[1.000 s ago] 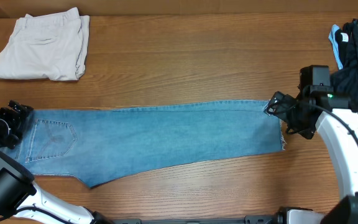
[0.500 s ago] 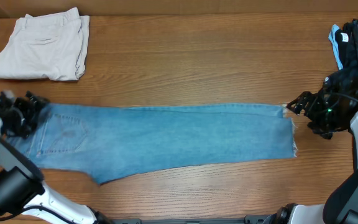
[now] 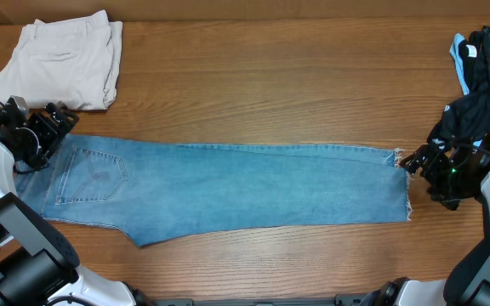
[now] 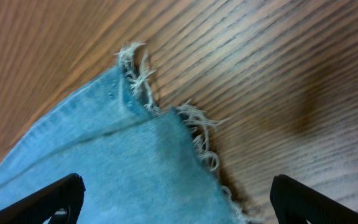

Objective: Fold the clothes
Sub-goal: 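Pull the jeans taut between both grippers, left toward left edge, then fold the leg hem leftward over the jeans with the right gripper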

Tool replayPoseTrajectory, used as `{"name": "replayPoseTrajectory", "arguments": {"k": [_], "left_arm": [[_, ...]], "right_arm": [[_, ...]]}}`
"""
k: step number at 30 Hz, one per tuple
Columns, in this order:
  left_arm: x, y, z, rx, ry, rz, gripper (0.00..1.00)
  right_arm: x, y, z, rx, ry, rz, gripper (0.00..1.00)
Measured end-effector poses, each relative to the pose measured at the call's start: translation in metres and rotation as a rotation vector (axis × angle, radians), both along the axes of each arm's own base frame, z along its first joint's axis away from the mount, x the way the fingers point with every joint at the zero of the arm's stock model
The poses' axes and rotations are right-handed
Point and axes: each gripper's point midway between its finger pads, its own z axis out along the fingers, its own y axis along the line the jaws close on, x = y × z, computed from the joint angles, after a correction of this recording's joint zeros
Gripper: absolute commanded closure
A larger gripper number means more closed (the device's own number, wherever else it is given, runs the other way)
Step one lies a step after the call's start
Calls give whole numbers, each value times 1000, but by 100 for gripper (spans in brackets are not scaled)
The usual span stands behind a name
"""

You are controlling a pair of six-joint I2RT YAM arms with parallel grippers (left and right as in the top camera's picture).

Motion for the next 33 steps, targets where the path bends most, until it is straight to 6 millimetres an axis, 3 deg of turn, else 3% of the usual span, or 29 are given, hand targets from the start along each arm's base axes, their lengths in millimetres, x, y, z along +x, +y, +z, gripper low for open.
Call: {"name": "replayPoseTrajectory", "arguments": {"k": [12,20,25,33], "left_arm": [[-19,-19,-7,-98,85,-5,0],[-30,-27,-10,-136,135,-3,0],[-33,-28,-12,-137,149,0,0],[-33,-28,-12,-137,150,0,0]], "right_arm": [[16,6,-6,2,-138,104,0],[17,8,-31,32,-105,135,0],[23,10,-31,52,-139,165,0],[22,38,-29,207,-167,232,11]]}}
